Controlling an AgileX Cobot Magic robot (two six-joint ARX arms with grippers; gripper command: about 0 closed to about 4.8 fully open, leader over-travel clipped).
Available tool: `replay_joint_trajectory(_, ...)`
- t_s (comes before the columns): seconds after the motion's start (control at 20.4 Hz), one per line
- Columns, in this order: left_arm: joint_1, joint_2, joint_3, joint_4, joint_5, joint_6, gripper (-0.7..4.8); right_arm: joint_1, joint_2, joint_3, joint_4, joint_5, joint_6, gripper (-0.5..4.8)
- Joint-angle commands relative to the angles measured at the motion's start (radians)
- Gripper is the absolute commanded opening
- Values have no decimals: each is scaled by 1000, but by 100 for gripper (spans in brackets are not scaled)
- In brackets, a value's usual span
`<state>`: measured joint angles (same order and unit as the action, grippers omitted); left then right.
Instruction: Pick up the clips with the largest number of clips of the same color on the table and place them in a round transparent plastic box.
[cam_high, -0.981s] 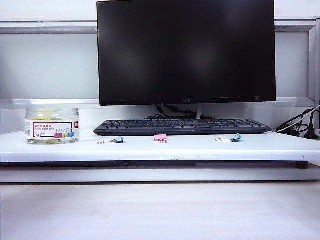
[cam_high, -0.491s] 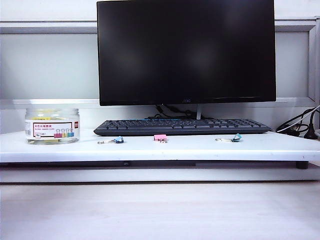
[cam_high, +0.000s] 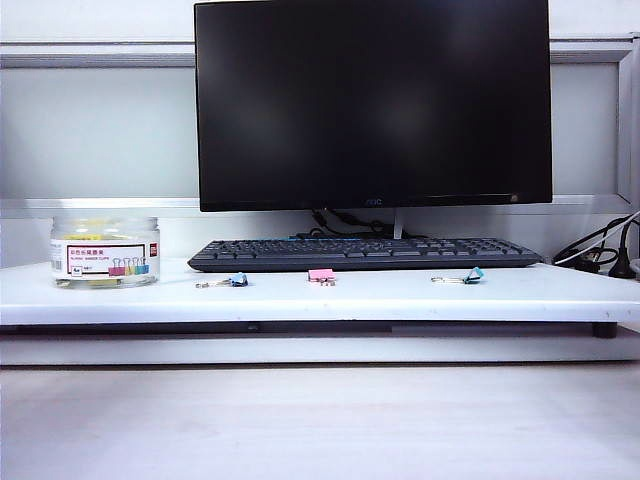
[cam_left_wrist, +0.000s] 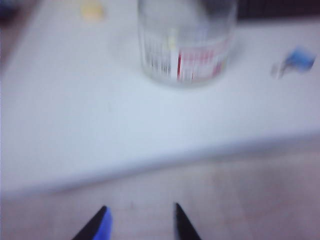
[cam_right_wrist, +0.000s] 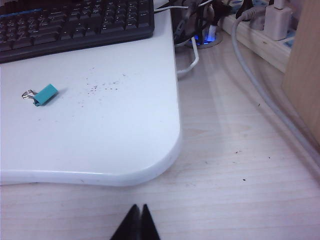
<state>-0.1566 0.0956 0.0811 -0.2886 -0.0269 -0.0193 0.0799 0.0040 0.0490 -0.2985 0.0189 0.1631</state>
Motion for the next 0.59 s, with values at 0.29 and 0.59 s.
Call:
replay_joint_trajectory(0.29,52,-95,2,13,5,4,170,-1,-2,1,-12,5,-2,-5)
replay_joint_trajectory(0.59,101,-95,2,13,5,4,170,-2,-2,1,-12,6,-3,-5)
